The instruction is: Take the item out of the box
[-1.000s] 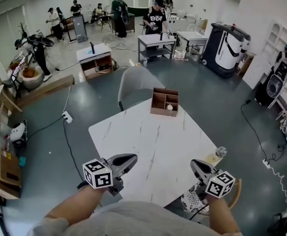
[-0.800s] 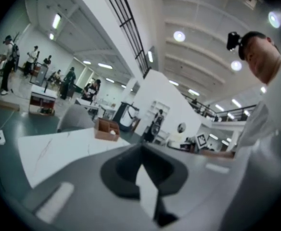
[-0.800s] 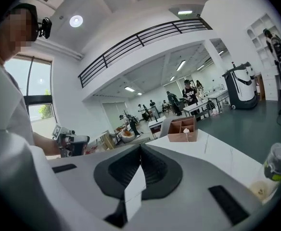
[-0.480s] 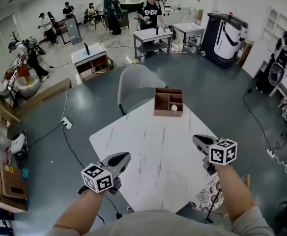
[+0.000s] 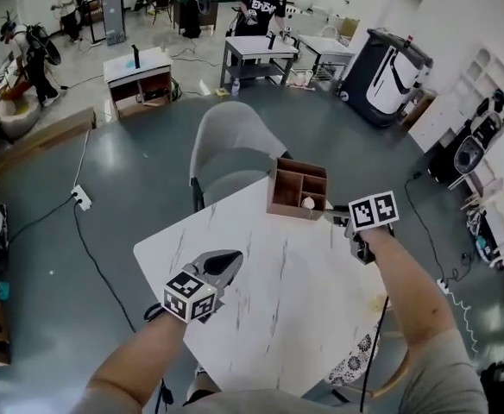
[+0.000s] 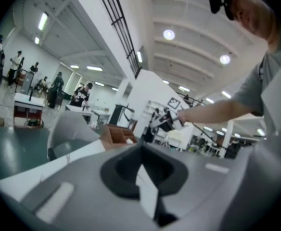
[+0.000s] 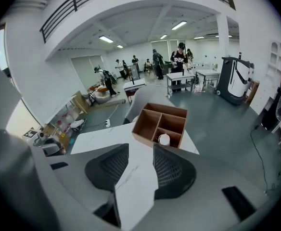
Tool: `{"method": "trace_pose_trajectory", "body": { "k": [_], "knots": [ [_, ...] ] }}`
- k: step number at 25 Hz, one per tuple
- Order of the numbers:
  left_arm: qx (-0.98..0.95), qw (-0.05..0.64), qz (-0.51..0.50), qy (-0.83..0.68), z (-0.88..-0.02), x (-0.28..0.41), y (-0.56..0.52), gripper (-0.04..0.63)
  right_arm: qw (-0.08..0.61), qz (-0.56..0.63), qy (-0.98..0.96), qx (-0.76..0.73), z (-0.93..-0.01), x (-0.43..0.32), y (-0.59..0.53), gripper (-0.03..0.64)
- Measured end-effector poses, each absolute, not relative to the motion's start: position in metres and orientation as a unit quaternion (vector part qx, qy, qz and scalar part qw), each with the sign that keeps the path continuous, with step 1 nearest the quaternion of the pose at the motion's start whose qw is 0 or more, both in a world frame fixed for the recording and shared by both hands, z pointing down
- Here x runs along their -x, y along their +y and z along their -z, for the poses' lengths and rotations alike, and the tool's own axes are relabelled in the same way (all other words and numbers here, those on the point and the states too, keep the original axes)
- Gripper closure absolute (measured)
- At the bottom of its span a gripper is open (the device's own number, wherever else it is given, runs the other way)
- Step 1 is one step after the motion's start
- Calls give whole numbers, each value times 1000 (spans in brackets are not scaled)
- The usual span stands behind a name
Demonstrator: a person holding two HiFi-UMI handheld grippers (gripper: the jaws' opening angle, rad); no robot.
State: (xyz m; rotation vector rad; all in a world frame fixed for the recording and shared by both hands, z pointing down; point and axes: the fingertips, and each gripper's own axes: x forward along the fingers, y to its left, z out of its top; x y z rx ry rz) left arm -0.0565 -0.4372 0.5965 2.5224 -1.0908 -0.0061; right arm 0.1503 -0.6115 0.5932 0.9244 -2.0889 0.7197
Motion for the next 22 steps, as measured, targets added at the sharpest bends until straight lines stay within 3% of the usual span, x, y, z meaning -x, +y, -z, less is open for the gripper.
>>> {"method": "trace_pose_trajectory", "body": {
  "k": [8, 22],
  "knots": [
    [-909, 181, -12, -375, -630, 49, -474, 598, 430, -313, -740, -411, -650, -160, -693, 446],
    [-921, 162, -21, -354, -657, 33, -497, 598, 476, -356, -690, -413, -713, -148, -708, 400]
  ]
}}
